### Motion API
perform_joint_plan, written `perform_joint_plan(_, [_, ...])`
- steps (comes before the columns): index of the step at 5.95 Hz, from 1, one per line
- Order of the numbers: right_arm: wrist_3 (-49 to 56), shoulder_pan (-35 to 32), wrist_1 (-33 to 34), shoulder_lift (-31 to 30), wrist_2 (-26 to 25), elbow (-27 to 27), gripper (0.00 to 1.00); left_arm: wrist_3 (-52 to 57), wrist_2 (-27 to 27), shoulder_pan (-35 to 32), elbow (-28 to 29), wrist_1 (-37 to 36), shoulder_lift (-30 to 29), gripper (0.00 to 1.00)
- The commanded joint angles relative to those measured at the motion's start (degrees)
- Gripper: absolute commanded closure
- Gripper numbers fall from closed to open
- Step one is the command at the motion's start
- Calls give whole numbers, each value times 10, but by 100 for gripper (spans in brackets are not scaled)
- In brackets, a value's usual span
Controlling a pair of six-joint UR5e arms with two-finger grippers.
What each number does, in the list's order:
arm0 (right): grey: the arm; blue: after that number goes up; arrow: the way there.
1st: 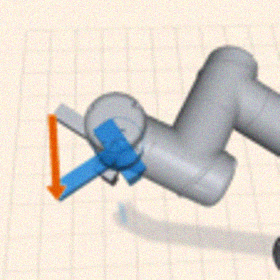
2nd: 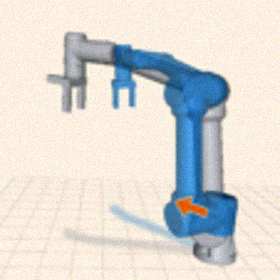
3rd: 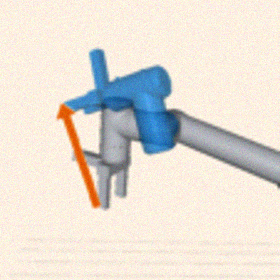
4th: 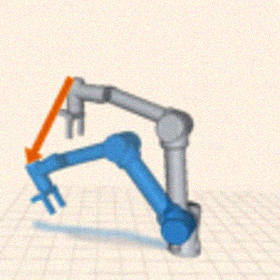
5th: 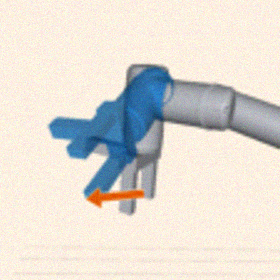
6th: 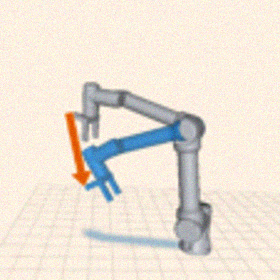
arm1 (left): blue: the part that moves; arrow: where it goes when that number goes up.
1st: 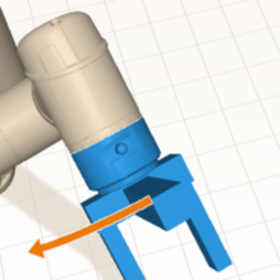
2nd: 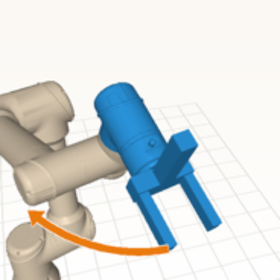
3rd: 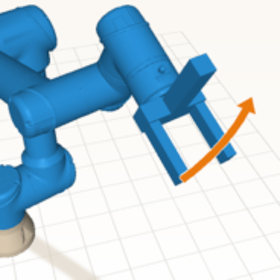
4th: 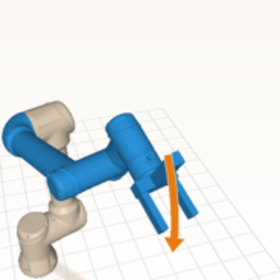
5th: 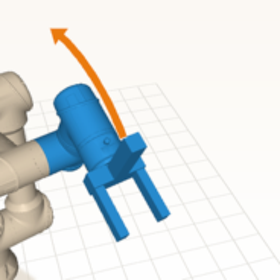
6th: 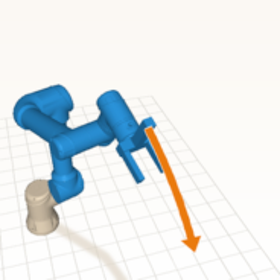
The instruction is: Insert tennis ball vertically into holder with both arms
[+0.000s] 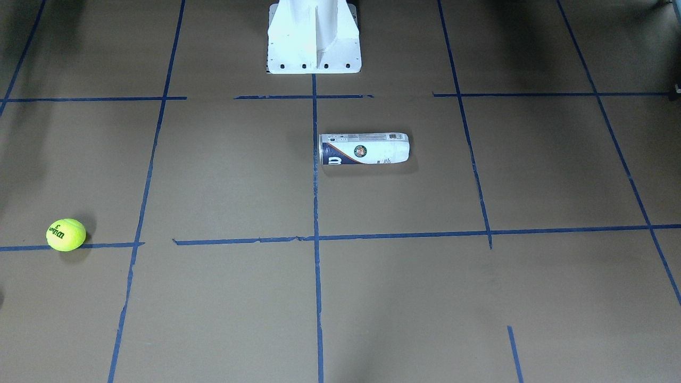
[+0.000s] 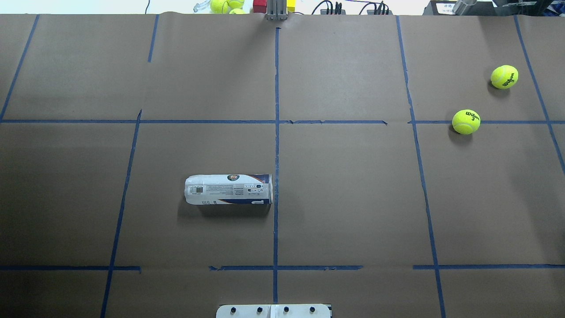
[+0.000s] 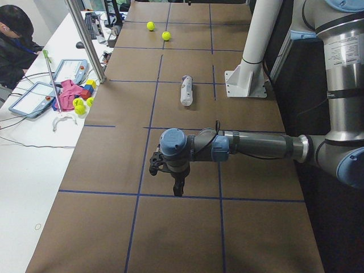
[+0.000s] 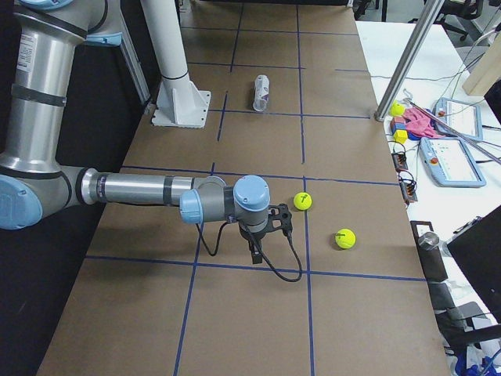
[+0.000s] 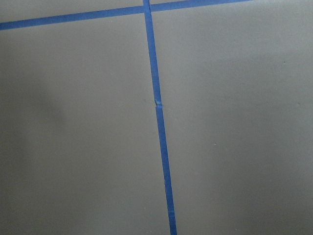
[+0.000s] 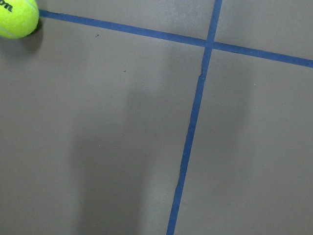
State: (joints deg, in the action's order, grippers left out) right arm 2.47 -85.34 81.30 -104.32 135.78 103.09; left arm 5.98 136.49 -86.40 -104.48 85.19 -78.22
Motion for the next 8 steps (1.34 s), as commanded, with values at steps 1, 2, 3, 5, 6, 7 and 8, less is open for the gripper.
perform_joint_plan(1, [0,0,0,1,0,-1,0,0,0,0,-3,1,-3,0])
perform_joint_plan(2, [-1,1,0,3,0,0,0,0,-5,3,-4,1,-8,0])
perform_joint_plan(3, [-1,1,0,3,-1,-1,0,-4,-6,3,-4,-2,-45,0])
perform_joint_plan(5, [0,1,-1,3,-1,-1,0,-6,-5,3,5,28,-95,0])
perform_joint_plan(6, [0,2,0,4,-1,-1,0,-8,-4,4,15,29,-105,0])
perform_joint_plan(7, [0,2,0,4,-1,-1,0,-7,0,4,10,33,-112,0])
perform_joint_plan(8, [0,2,0,4,-1,-1,0,-3,2,5,-6,46,-119,0])
